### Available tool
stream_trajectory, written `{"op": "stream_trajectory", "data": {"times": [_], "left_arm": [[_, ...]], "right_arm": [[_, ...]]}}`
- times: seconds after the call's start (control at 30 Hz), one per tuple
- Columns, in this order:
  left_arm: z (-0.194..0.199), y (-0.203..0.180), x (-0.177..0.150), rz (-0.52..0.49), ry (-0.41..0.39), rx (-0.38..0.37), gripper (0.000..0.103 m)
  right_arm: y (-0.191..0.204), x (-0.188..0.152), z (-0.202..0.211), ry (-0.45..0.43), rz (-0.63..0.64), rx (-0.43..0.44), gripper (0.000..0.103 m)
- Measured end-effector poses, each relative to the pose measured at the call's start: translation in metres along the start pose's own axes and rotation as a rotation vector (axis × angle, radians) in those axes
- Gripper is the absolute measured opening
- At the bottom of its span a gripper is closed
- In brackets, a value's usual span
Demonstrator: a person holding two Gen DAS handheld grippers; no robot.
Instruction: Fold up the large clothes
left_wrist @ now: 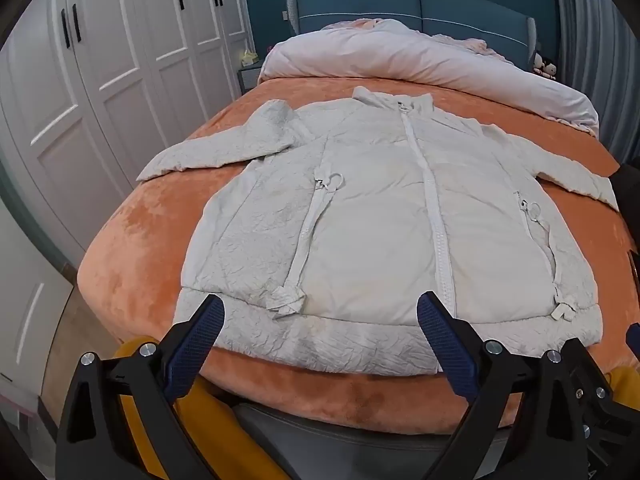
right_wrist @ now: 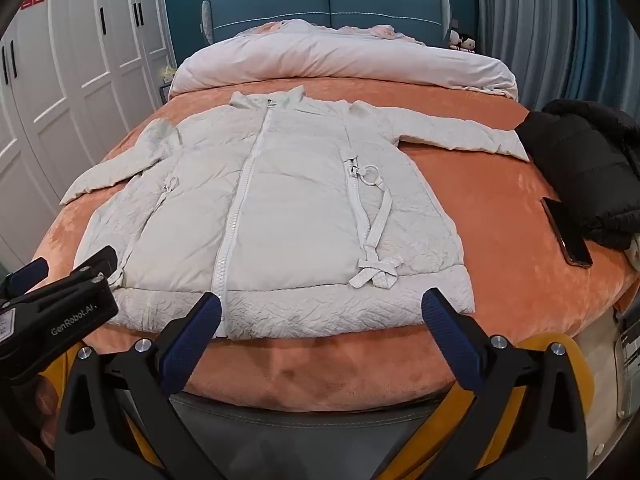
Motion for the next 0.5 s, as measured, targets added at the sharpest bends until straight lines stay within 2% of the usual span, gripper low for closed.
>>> {"op": "stream_trajectory", "data": {"times": [0.47, 0.5], "left_arm": [[-0.002, -0.017, -0.006, -0.019, 0.007, 0.010, 0.094], [-0.003, -0.008, -0.005, -0.014, 0.012, -0.001, 0.094]], "right_arm": [[0.006, 0.002, 0.004, -0.012, 0.013, 0.018, 0.098], [0.006, 0.002, 0.004, -0.012, 0.015, 0.018, 0.098]]}}
Point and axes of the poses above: each gripper's, at about its wrist camera, not at the fingertips, and z roughly against the way its jaws point, y to its left, x to its top, the point moved 8 cm from there along -z, roughly the way its jaws point, and after that the axes turned 3 degrees about z, right-handed, at the moved point
